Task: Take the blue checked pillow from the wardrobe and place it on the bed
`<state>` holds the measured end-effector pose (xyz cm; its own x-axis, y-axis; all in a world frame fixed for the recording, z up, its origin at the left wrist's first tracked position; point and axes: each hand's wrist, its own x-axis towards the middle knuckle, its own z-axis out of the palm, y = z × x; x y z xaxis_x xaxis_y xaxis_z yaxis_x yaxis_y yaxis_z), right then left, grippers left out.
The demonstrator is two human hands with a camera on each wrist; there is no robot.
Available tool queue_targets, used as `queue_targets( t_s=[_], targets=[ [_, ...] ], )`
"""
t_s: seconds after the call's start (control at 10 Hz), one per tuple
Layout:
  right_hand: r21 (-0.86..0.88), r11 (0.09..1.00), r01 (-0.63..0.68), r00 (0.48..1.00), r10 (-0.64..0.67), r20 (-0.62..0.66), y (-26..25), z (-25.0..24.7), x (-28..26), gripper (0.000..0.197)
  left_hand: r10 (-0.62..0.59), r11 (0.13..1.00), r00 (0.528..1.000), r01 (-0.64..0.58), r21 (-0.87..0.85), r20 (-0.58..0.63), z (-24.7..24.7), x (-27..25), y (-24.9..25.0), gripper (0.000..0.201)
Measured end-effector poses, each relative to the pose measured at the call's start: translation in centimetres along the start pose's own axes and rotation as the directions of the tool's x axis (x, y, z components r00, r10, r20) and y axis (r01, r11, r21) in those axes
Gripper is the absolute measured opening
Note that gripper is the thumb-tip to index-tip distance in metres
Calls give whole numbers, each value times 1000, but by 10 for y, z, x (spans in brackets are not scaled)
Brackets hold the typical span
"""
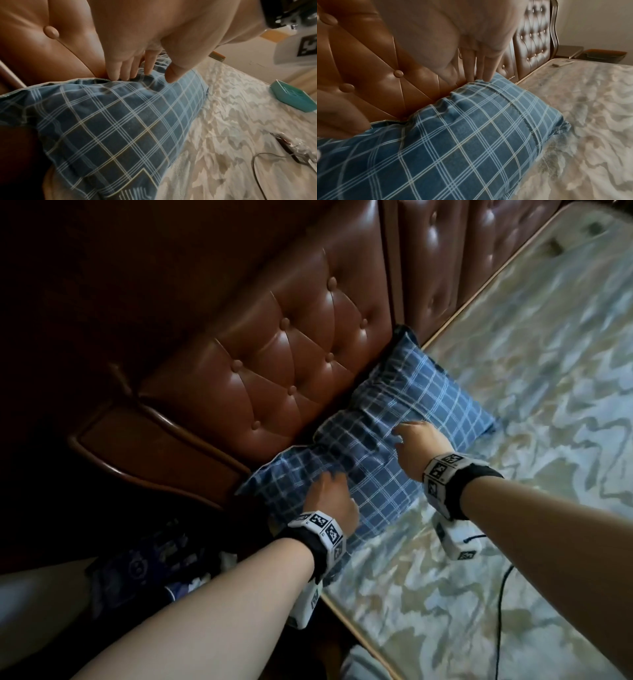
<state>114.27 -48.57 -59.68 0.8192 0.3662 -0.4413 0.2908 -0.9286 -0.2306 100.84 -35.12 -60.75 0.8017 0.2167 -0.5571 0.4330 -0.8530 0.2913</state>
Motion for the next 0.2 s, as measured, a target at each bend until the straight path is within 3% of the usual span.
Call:
queue_targets(
  t_s=[0.2],
  targets=[
    [50, 998, -44, 994, 39, 101, -3, -16, -11, 34, -97, 994, 993, 100, -39, 70, -27, -4, 1, 42]
  ],
)
